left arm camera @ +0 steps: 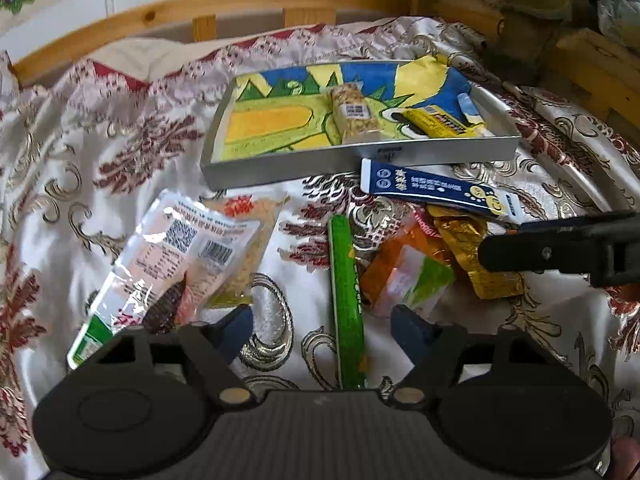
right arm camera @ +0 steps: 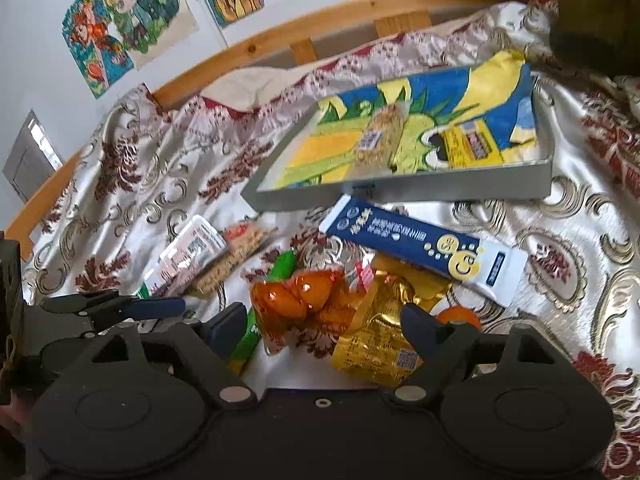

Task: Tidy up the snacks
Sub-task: 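Grasp the green stick candy with the left tool while the right grasps the gold foil packet, then carry both snacks into the dinosaur tray and open both tools to release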

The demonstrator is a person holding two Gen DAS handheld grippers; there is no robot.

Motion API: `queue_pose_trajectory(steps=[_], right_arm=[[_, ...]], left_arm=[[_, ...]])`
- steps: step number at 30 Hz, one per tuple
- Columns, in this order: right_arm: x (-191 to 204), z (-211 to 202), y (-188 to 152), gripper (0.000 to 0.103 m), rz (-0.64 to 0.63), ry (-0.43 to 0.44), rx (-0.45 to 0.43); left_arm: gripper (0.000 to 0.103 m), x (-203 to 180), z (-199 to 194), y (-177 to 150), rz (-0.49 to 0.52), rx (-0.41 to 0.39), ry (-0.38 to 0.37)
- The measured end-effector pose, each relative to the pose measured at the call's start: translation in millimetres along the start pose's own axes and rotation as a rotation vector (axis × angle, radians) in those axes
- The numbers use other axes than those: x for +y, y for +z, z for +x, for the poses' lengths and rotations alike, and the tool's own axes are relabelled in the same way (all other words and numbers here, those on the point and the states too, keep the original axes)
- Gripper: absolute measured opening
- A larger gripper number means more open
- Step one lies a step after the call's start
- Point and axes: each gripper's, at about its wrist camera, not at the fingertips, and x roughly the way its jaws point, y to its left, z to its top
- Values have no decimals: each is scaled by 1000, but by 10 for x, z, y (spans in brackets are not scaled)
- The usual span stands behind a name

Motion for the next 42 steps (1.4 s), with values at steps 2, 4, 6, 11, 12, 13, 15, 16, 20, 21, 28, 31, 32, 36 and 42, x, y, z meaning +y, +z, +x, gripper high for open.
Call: queue_pose_trajectory(steps=[2, 4, 6, 11, 12, 13, 15, 16, 20, 21, 28, 31, 32, 36, 42], right_arm=[[-23, 57, 3, 81, 5, -16, 7], [-44, 111, 13, 76, 8, -40, 10], [-58, 167, 21, 73, 6, -71, 13], [-192, 341, 27, 60, 58, -121, 64], [-224, 360, 24, 60, 75, -125, 68], [-243, 374, 27, 60, 81, -135, 66], [-275, 420, 39, 59, 85, -161, 73], [-290, 439, 37, 59, 96, -157, 75], [-246, 490, 34, 61, 77, -164, 83], [-225, 501, 31, 61, 66, -170, 83], [-134, 550, -15, 54, -1, -217, 94], [-142, 546, -9, 46, 17, -203, 105], [-142, 541, -9, 45, 21, -201, 109], [-111, 501, -17, 42, 22, -194, 120], [-50, 304, -68, 41, 37, -162, 121]], left_arm=[[65, 41, 48, 0, -17, 6, -10], [57, 73, 98, 10, -34, 15, -27], [50, 89, 140, 24, -46, 20, -49], [35, 59, 264, 44, -77, 33, -108], [33, 48, 294, 46, -75, 41, -106], [29, 42, 325, 46, -72, 50, -101], [25, 43, 373, 48, -79, 61, -99], [25, 49, 398, 55, -85, 67, -100], [25, 56, 459, 97, -103, 83, -92], [25, 59, 473, 107, -105, 87, -89], [20, 39, 515, 124, -133, 91, -69], [18, -3, 497, 125, -124, 95, -56], [18, -11, 493, 129, -127, 100, -51], [18, -6, 448, 131, -175, 125, -53], [18, -57, 303, 67, -186, 118, -48]])
